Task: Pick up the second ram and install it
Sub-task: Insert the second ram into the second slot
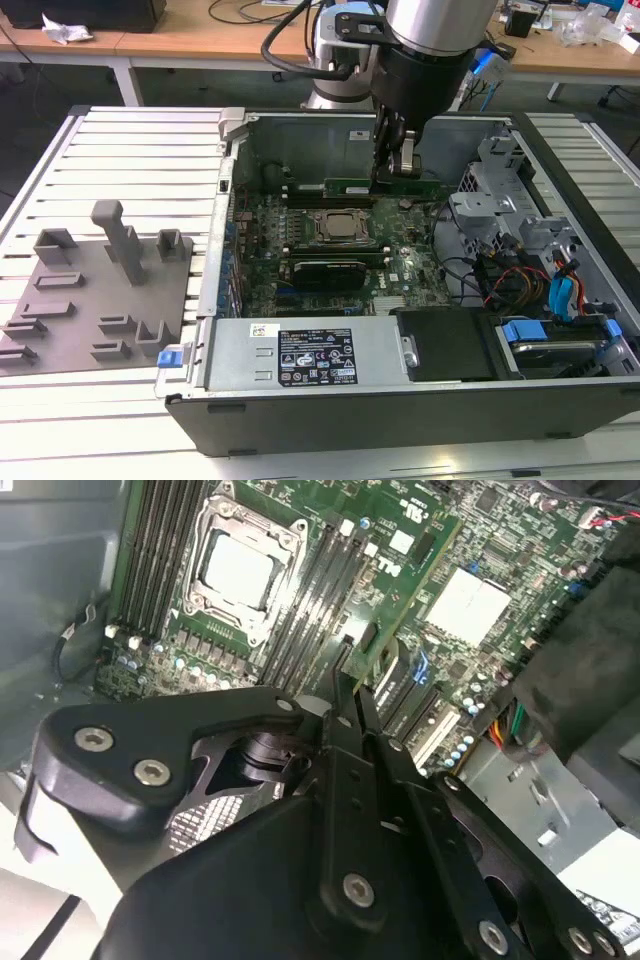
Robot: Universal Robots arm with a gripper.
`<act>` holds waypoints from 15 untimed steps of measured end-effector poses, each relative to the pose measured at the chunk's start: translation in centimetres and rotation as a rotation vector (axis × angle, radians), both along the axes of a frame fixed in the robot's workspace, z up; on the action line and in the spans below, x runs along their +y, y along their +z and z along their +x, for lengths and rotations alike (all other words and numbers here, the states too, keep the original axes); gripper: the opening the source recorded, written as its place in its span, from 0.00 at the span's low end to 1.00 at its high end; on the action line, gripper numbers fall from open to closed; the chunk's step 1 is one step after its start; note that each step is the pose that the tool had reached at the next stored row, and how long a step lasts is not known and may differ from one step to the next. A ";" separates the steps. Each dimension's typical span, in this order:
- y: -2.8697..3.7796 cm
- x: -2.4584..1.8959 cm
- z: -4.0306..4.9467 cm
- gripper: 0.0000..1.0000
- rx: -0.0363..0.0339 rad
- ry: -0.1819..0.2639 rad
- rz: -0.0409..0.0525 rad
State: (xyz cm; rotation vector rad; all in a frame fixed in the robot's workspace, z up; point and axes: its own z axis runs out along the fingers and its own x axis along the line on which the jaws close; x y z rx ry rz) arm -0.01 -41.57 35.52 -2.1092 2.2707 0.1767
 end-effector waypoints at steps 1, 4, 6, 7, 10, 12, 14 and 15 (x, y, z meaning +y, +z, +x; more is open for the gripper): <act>-0.48 0.07 0.01 0.14 0.0001 0.000 -0.0002; -1.78 0.09 0.00 0.14 0.0001 0.000 -0.0001; -2.21 0.09 0.00 0.14 0.0001 0.000 -0.0001; -2.34 0.09 0.00 0.14 0.0001 0.000 0.0000; -2.88 0.10 0.00 0.14 0.0000 0.000 0.0000; -3.14 0.09 0.00 0.14 0.0001 0.000 -0.0001; -3.52 0.09 0.00 0.14 0.0001 0.000 -0.0001; -3.64 0.09 0.00 0.14 0.0001 0.000 -0.0002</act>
